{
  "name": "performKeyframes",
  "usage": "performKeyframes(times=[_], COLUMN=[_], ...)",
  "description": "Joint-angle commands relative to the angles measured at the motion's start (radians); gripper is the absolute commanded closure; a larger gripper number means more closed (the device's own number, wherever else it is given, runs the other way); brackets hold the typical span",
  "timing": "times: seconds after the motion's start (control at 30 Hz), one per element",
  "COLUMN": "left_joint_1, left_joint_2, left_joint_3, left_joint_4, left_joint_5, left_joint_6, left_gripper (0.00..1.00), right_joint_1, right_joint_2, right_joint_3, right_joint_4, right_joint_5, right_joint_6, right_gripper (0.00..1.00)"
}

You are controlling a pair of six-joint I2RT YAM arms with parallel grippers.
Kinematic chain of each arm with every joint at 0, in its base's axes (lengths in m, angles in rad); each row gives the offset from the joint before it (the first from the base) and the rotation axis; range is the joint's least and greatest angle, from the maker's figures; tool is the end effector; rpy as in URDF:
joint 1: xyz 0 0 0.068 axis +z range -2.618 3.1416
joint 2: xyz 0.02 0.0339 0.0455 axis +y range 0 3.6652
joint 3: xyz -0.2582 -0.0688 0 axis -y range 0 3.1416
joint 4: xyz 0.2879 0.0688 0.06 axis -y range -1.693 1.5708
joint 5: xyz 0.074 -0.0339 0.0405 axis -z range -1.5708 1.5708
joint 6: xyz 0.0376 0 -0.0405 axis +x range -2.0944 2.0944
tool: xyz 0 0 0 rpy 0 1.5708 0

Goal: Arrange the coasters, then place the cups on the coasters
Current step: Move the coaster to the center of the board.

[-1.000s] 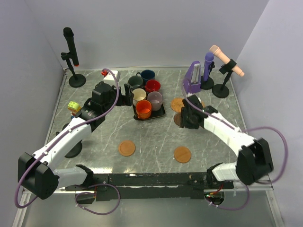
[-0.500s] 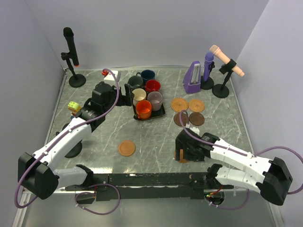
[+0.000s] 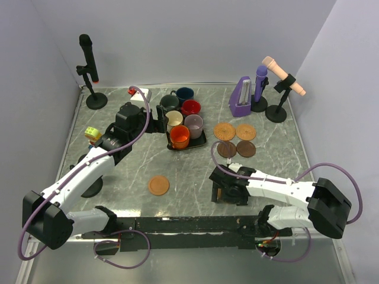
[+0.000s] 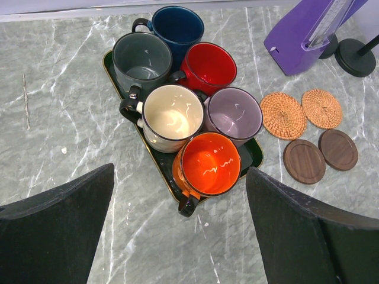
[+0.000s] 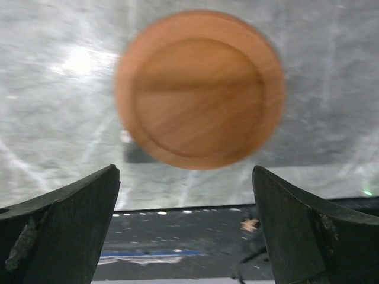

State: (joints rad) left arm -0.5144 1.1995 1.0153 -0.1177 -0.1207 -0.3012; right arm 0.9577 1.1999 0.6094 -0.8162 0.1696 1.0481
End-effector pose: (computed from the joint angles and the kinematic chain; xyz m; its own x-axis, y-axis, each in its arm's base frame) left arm 0.2866 -0.1568 0.3273 -0.3624 -0.1335 -0.9224 0.2941 0.9228 -0.2491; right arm 0.1301 0.1739 0.1341 -0.9681 0.1081 -0.2258 0.0974 0.9935 0.0584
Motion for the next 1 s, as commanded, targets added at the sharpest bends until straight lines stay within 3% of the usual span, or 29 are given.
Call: performKeyframes(times=[0.0, 0.27, 0.5, 0.97], left_joint_1=[-0.006, -0.006, -0.004, -0.004], left_joint_2=[-0.029, -0.017, -0.017, -0.014], left_joint_3=[0.012, 0.014, 0.014, 0.012], left_joint_4=[0.023, 0.018, 0.021, 0.021], left_joint_5=[0.003, -0.005, -0.005, -0.004], left_joint_6=[-0.003, -0.001, 0.001, -0.001], left_gripper=[0.03, 0.03, 0.03, 0.03], right_joint_1=[0.009, 0.012, 0.013, -0.013], right_joint_2=[-0.019, 0.024, 0.001, 0.139], right_joint_3=[-0.013, 0.009, -0.034, 0.007], right_joint_4=[0.089, -0.003, 0.037, 0.066], right_joint_5=[-0.004, 0.073, 0.097, 0.131], right_joint_6=[0.053, 0.101, 0.136, 0.069], right_gripper=[0.01, 0.01, 0.01, 0.20])
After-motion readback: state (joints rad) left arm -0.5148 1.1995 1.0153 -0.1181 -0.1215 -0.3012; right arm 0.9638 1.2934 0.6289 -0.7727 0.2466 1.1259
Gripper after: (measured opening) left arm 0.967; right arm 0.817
